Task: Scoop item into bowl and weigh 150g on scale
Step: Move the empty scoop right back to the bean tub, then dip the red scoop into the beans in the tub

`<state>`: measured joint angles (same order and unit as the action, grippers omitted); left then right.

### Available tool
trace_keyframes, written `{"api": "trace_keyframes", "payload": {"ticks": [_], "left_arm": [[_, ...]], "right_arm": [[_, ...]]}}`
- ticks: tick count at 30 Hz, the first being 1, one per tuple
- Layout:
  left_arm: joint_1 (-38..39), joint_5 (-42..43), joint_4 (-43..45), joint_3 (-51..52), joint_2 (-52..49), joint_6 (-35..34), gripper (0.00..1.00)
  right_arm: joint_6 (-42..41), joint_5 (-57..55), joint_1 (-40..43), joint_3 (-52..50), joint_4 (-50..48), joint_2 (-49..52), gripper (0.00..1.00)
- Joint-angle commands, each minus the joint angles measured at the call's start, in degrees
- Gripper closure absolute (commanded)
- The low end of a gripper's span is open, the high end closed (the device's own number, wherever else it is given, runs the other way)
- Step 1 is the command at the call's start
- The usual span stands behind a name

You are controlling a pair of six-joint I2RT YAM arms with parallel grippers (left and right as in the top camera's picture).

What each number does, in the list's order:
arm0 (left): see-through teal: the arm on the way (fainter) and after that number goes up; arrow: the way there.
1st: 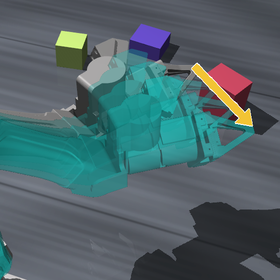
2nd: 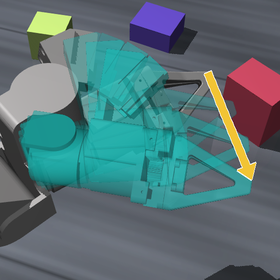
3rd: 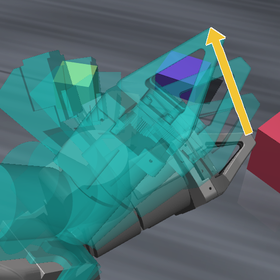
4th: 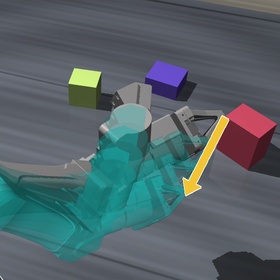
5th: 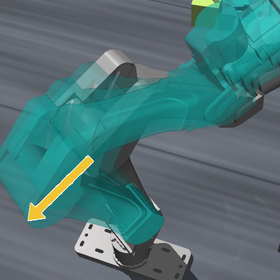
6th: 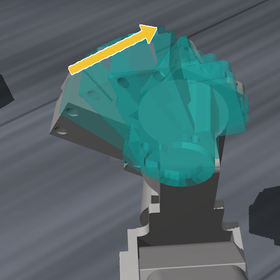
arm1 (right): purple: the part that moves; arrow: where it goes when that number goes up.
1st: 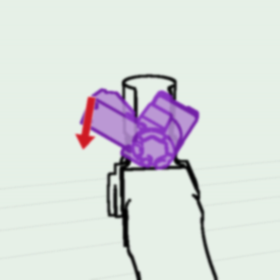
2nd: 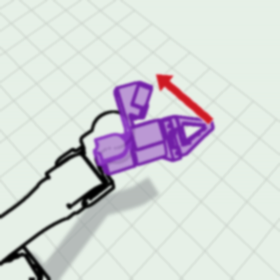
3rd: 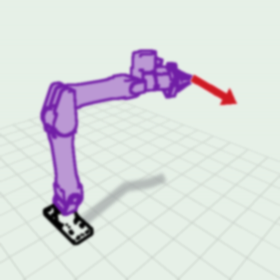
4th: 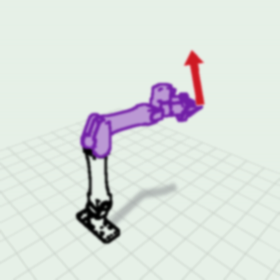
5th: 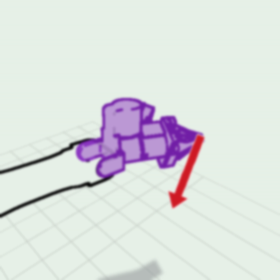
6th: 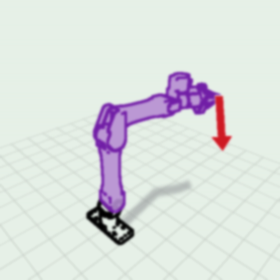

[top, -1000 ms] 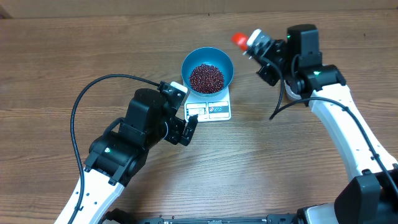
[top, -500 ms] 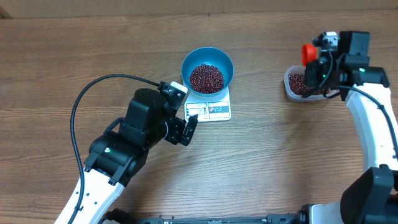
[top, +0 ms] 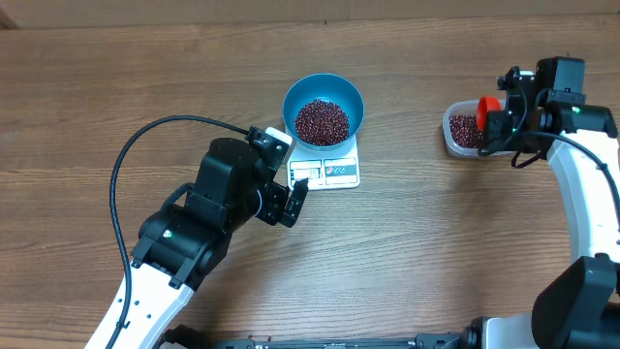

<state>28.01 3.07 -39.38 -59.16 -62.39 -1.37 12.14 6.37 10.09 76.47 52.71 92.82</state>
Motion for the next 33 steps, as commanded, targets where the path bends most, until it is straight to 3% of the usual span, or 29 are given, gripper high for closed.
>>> {"api": "trace_keyframes", "payload": {"ticks": [1, 12, 15, 25, 33], "left_arm": [[-0.3, 0.8, 0.2, 0.1, -0.2, -0.5, 0.0], [-0.3, 0.8, 0.2, 0.1, -0.2, -0.5, 0.01], [-0.3, 0.8, 0.2, 0.1, -0.2, -0.5, 0.01], [-0.3, 0.8, 0.2, 0.1, -0.2, -0.5, 0.01], [-0.3, 0.8, 0.2, 0.1, -0.2, -0.5, 0.01]], "right_arm": [[-0.4, -1.9, 0.2, -1.9, 0.1, 1.4, 0.96], [1.5, -12.3, 0.3, -8.8, -8.9, 1.6, 0.96], [5.2, -12.3, 0.3, -10.2, -10.4, 1.8, 0.96], [5.9, -12.2, 0.3, -12.5, -10.9, 1.8, 0.96], [5.9, -3.1, 0.3, -12.5, -10.6, 1.8, 0.96]]}}
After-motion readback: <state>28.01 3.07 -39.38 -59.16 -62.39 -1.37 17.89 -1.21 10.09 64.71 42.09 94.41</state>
